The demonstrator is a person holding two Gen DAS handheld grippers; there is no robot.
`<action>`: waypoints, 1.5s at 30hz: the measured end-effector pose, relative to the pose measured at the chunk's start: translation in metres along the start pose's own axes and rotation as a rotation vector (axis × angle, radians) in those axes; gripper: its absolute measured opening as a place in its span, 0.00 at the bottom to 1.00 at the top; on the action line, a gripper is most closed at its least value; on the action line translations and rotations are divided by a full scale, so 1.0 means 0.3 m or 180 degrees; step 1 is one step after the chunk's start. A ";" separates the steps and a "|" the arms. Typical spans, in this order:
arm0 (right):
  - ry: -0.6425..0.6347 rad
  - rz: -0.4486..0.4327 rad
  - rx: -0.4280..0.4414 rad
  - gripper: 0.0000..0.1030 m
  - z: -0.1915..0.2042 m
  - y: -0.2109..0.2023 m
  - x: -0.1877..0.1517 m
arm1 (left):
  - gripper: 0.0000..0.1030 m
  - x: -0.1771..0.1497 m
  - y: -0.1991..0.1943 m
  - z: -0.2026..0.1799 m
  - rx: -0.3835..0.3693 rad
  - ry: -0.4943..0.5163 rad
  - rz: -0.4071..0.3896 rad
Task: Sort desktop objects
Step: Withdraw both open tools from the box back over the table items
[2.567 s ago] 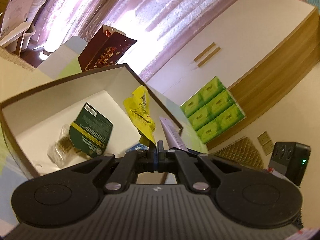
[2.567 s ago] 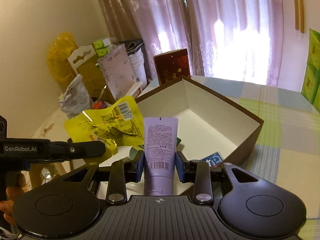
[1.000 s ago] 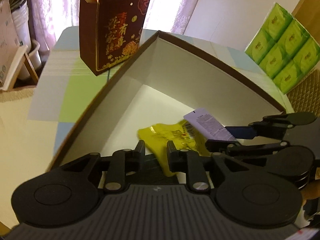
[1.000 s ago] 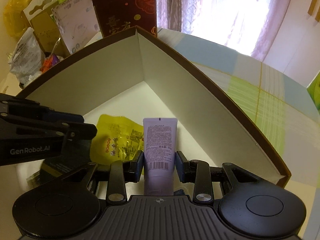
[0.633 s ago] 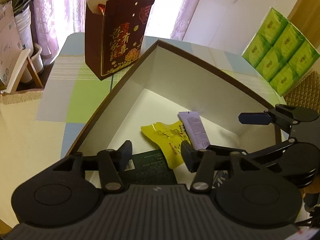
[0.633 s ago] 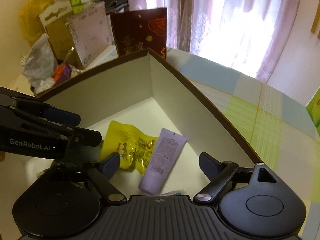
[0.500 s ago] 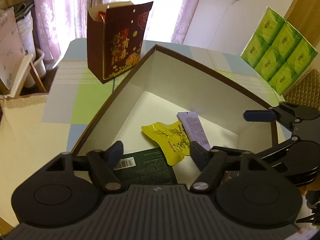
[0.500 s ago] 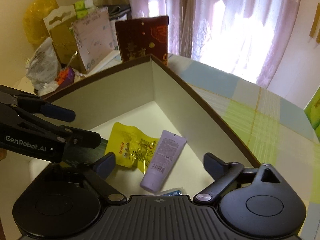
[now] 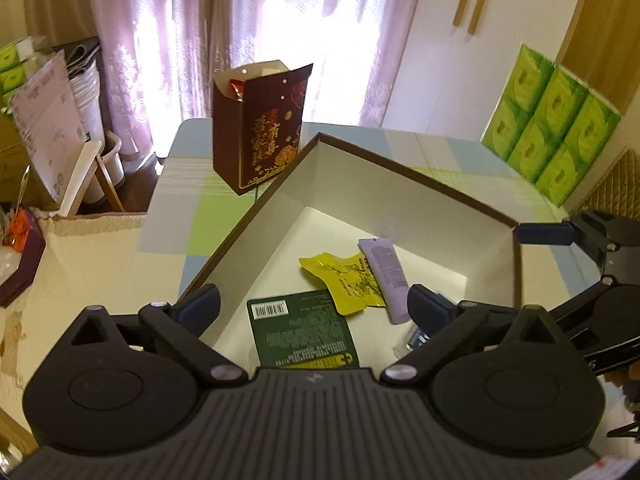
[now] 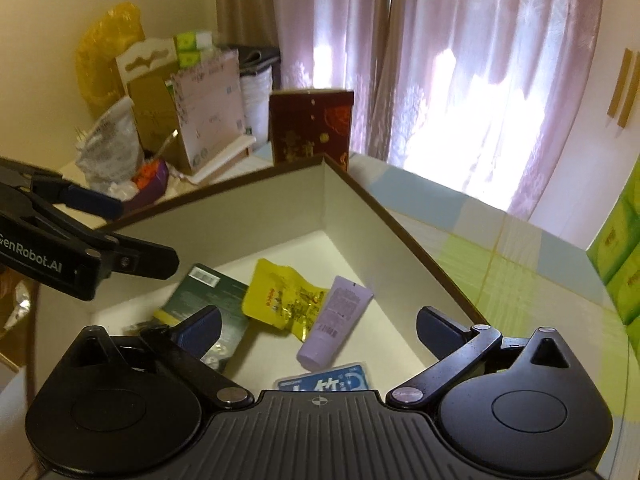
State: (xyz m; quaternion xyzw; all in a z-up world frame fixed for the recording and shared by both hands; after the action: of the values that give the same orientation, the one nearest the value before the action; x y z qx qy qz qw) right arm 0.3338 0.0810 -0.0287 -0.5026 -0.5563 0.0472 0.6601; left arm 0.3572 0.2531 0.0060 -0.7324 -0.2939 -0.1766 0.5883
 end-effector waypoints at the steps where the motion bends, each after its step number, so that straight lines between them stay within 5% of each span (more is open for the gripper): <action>1: 0.0014 -0.0025 0.0008 0.98 0.006 -0.016 -0.005 | 0.96 -0.009 -0.021 -0.001 0.0018 -0.0007 -0.0022; 23: 0.0108 -0.0331 -0.0048 0.98 0.099 -0.281 -0.091 | 0.96 -0.179 -0.324 -0.151 0.0169 0.0257 -0.0317; 45: 0.0229 -0.0576 0.0016 0.98 0.143 -0.556 -0.275 | 0.97 -0.405 -0.511 -0.261 0.0214 0.0105 -0.0417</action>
State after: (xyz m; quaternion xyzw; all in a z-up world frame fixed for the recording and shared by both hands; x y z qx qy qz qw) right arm 0.1862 -0.0259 0.0287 -0.4499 -0.5753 -0.0293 0.6825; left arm 0.1732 0.1711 0.0681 -0.6884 -0.3372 -0.2168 0.6044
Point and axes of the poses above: each gripper's, at about its wrist camera, not at the fingertips, and y roughly the way its jaws point, z to its left, x to its top, the point moved 2 cm from there along y, roughly the way its jaws point, and after that the axes turned 11 degrees about -y, right-handed, at the moved point
